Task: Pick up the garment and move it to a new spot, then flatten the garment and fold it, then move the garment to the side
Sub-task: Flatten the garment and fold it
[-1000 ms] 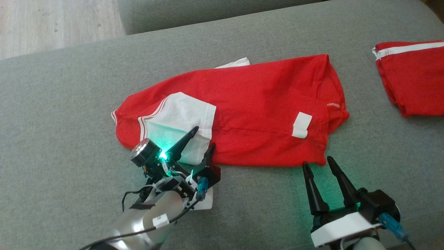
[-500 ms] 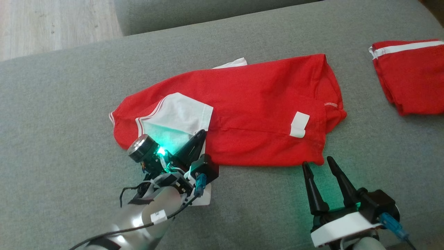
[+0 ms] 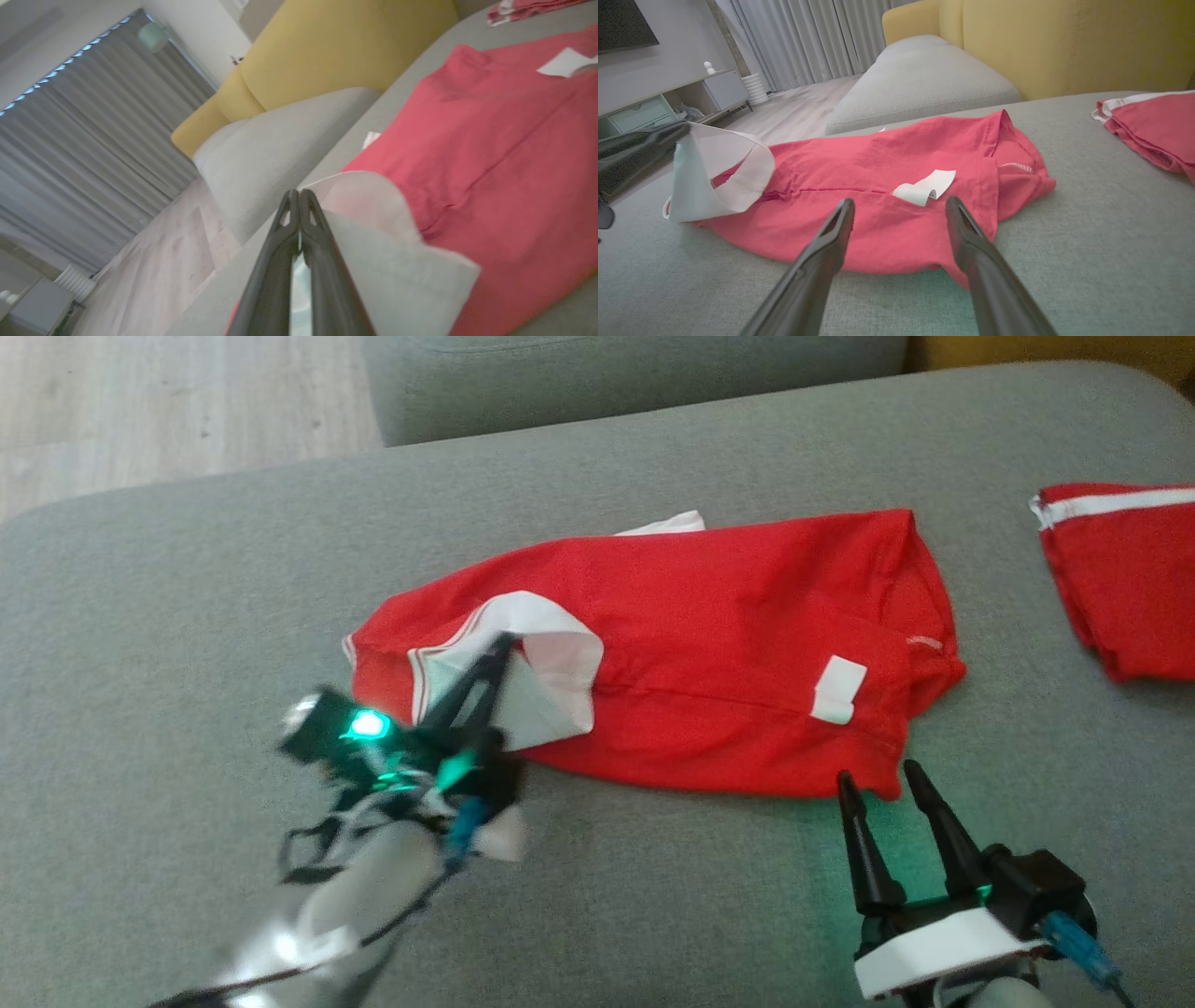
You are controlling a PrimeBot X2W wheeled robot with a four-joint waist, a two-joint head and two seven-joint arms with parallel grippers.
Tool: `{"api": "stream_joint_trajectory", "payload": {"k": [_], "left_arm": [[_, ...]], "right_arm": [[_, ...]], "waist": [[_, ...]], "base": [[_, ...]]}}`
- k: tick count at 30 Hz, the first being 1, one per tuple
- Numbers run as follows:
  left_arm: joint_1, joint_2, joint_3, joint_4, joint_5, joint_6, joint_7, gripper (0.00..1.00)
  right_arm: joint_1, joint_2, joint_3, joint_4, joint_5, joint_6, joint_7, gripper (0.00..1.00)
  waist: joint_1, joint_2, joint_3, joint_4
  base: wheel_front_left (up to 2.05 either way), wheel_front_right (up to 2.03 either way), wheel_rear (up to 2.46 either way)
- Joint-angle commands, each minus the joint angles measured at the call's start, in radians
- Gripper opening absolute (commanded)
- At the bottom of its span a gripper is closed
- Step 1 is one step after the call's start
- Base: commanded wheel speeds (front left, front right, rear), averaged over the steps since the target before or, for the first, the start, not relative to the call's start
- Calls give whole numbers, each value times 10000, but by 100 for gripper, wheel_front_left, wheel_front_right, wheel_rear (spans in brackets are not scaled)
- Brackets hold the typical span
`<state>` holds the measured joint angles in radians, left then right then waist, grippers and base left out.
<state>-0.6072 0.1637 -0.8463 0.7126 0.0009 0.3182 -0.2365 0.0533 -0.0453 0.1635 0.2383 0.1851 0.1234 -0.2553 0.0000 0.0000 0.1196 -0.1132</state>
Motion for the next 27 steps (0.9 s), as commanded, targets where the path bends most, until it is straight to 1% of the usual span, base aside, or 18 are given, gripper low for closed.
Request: {"api": "stream_joint_trajectory", "payload": {"k": [1, 5, 8, 10, 13, 14, 17, 20, 22, 25, 27], "left_arm": [[23, 573, 553, -609, -187, 181, -106, 0], [713, 1835, 1129, -2214, -402, 650, -167, 0], [1213, 2672, 1519, -3421, -504, 978, -186, 0], [1484, 3136, 1765, -3983, -581, 1159, -154, 0], [1717, 3634, 2095, -4589, -665, 1413, -129, 0], [1755, 3871, 2283, -4853, -704, 1544, -97, 0], [1745, 4130, 2459, -5086, -733, 1637, -39, 0], [1660, 4313, 2536, -5194, -741, 1619, 17, 0], [1598, 4410, 2573, -5204, -742, 1609, 69, 0], [1496, 4547, 2634, -5146, -745, 1598, 145, 0], [1410, 4608, 2660, -5114, -759, 1568, 171, 0]], "right_arm": [[-66, -49, 143, -308, 67, 73, -65, 100], [-1, -49, -246, -434, 289, 73, -65, 100], [18, -49, -671, -467, 573, 73, -65, 100], [-33, -49, -894, -399, 994, 73, -65, 100], [-214, -49, -1218, -184, 1884, 73, -65, 100], [-360, -49, -1258, 133, 2456, 73, -65, 100], [-652, -125, -859, 793, 3373, 73, -65, 100], [-1020, -596, -130, 1490, 4431, 73, -42, 100], [-1256, -876, 300, 1753, 5347, 73, 213, 100], [-1509, -1274, 843, 1741, 6829, 73, 826, 100], [-1614, -1618, 1151, 1579, 7481, 73, 968, 100]], "waist": [[0, 0, -75, 147], [0, 0, -74, 410], [0, 0, 0, 612], [0, 0, 69, 698], [0, 0, 173, 811], [0, 0, 246, 871], [0, 0, 300, 926], [0, 0, 346, 962], [0, 0, 362, 974], [0, 0, 425, 979], [0, 0, 472, 989]], "base": [[0, 0, 0], [0, 0, 0], [0, 0, 0], [0, 0, 0], [0, 0, 0], [0, 0, 0], [0, 0, 0], [0, 0, 0], [0, 0, 0], [0, 0, 0], [0, 0, 0]]}}
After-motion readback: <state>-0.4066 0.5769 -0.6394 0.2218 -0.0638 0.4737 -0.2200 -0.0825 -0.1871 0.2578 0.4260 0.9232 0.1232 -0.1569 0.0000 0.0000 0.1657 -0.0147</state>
